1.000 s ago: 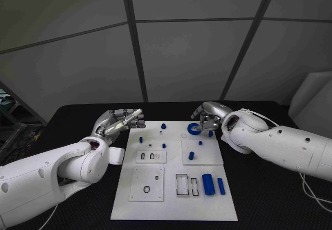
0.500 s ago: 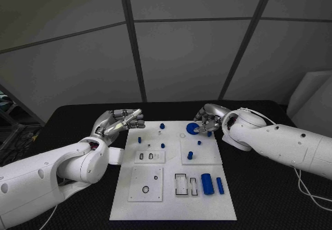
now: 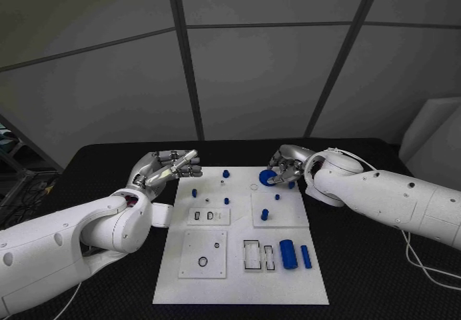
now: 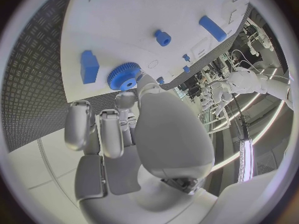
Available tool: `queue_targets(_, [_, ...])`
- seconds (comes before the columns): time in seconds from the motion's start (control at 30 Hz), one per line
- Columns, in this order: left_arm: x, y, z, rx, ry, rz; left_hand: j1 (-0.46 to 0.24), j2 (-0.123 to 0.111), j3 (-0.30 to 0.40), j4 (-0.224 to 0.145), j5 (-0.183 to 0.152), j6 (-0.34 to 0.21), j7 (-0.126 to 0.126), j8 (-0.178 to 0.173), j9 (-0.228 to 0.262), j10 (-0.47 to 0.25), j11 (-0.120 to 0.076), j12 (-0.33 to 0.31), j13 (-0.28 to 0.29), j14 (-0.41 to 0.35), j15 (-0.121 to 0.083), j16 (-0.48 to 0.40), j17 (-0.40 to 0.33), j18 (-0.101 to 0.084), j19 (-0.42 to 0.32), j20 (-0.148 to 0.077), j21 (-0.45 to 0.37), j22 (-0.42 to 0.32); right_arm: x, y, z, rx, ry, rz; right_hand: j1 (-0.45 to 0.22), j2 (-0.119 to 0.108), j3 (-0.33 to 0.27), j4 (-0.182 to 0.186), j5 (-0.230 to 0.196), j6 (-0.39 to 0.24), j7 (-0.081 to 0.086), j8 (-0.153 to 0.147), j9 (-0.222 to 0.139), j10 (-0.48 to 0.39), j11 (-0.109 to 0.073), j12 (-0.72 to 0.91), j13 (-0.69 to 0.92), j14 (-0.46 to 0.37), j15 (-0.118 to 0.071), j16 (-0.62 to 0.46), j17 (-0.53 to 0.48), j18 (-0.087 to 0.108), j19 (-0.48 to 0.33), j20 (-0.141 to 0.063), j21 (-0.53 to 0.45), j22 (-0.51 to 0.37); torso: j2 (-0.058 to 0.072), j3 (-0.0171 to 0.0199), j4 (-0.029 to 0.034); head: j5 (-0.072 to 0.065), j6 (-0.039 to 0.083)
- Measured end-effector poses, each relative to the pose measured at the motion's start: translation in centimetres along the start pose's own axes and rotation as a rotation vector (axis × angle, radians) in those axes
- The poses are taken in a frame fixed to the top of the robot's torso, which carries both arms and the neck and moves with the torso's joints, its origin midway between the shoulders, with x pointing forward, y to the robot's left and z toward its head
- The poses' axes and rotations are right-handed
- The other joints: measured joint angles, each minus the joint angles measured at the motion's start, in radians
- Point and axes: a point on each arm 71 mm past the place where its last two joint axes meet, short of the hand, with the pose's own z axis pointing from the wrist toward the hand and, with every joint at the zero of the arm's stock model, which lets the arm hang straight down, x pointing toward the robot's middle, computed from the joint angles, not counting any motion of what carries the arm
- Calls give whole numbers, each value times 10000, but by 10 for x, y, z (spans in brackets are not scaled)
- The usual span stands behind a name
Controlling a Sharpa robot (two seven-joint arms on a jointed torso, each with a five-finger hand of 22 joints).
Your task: Assemble the parts on the task board
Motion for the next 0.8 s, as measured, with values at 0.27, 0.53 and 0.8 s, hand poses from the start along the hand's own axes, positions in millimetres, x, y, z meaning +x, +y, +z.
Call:
queue_targets(0.27, [0,0,0,-1,-9,4,0,0,0,0,0,0,0,0,0,0,0,0,0,0,0,0,1,-1,0,0,0,0,2,0,2,74,176,-169,-101,189,-32,-32,0,139,6,42,-21,527,29,1585,1734,33,38,195,8,6,192,40,129,173,-2,1,0,15,-27])
queue_targets(0.53, [-1,0,0,-1,-14,6,0,0,-1,-56,0,0,0,0,0,0,0,0,0,0,0,0,12,0,0,0,0,8,1,1,3,140,226,-265,-80,456,66,-131,93,369,6,54,-41,751,28,2224,2460,0,71,271,7,7,266,38,211,172,-10,8,-5,16,-46])
queue_targets(0.8, [-1,0,0,-2,-21,10,0,0,-1,-56,0,0,0,0,0,0,0,0,0,0,0,0,11,0,0,0,0,8,1,5,3,63,182,-421,81,633,243,-309,113,727,-50,161,-29,1010,-22,2669,2909,0,71,276,6,9,410,33,294,171,-10,10,-9,11,-49])
